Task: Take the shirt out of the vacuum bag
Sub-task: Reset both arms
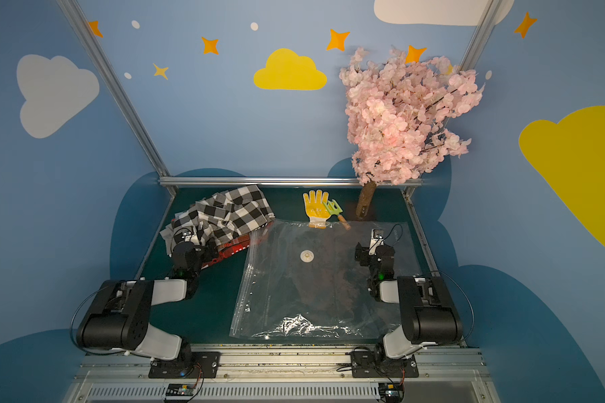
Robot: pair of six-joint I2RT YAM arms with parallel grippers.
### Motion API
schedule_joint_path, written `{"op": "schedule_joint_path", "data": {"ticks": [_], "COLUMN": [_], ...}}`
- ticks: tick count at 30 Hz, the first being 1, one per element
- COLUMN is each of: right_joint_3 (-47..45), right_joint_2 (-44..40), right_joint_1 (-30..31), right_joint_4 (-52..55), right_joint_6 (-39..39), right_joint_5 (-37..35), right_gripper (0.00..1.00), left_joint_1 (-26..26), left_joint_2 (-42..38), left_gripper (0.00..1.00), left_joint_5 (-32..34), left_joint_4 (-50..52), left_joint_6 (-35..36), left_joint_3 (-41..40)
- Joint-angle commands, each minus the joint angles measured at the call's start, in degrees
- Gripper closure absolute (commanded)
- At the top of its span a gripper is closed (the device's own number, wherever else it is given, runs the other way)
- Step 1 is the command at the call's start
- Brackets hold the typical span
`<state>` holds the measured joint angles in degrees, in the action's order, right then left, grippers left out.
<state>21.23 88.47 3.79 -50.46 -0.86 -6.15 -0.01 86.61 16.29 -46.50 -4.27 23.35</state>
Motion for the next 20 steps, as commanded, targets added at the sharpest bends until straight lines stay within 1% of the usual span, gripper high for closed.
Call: {"op": "schedule_joint_path", "data": {"ticks": [1,13,16,20], "right_joint_3": [0.6,0.7,0.9,0.6], "right_joint_2": [0.3,0.4,0.3,0.2], "right_joint_1": [-0.1,-0.1,-0.8,-0.7], "right_joint_4": [-1.7,-1.6,-1.1,-1.6], "right_joint_6": [0.5,0.5,0.9,0.7], "right_joint_5": [0.5,0.5,2.0,1.9], "right_gripper": [0.05,0.05,0.05,0.05], "left_joint_1": [0.0,-0.1,-0.1,-0.1], "left_joint_2": [0.7,0.6,0.6,0.7], "left_gripper": [0.00,0.00,0.00,0.00], "left_joint_5": [-2.0,-2.0,-2.0,-2.0], "left_joint_4": [0.8,0.8,0.8,0.8], "left_joint_6": [0.7,0.7,0.8,0.7], "left_joint_3": [0.8,0.9,0.8,0.8]}}
